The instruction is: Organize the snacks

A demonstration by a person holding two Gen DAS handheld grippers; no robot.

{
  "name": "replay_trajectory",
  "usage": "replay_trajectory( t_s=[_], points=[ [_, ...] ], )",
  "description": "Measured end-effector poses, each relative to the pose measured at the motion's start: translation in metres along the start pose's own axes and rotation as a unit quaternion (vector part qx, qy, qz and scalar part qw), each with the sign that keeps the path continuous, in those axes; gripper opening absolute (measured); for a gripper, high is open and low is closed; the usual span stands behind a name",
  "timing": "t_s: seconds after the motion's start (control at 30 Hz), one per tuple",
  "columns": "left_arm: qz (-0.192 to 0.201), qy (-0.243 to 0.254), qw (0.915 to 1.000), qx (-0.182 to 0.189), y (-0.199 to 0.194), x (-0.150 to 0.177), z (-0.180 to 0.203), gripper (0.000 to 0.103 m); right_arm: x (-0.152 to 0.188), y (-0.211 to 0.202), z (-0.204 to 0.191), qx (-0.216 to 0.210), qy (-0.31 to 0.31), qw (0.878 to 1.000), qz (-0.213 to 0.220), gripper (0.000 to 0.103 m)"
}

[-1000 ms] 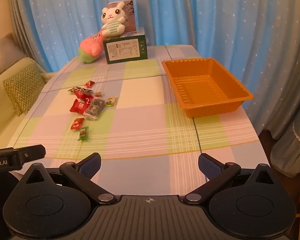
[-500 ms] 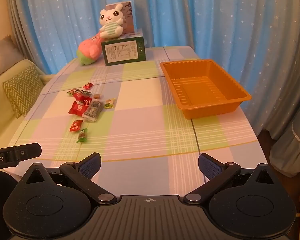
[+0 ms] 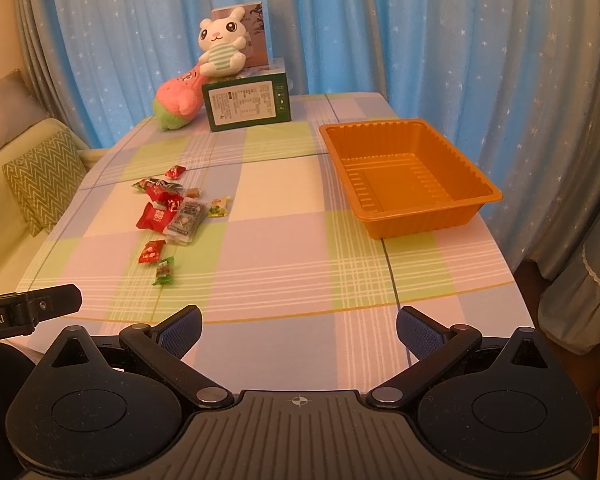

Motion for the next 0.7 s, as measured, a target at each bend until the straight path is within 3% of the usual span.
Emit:
replay_trajectory(
  t_s=[0.7],
  points=[
    [0.001, 0.002, 1.0000, 0.005, -0.0009, -0.0014, 0.0010, 0.103, 0.0006, 0.0017, -0.0009, 0.000, -0.001, 1.000, -0.002, 0.103]
  ],
)
Point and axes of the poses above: each gripper's, at about its wrist camera, not at the fingertips, and y roughly the way its jaws point, z to its right, x to its underside, the point moved 2 cm from there along y, roughly the way its jaws point, and after that the axes turned 9 degrees about z, right-handed, at the moved point
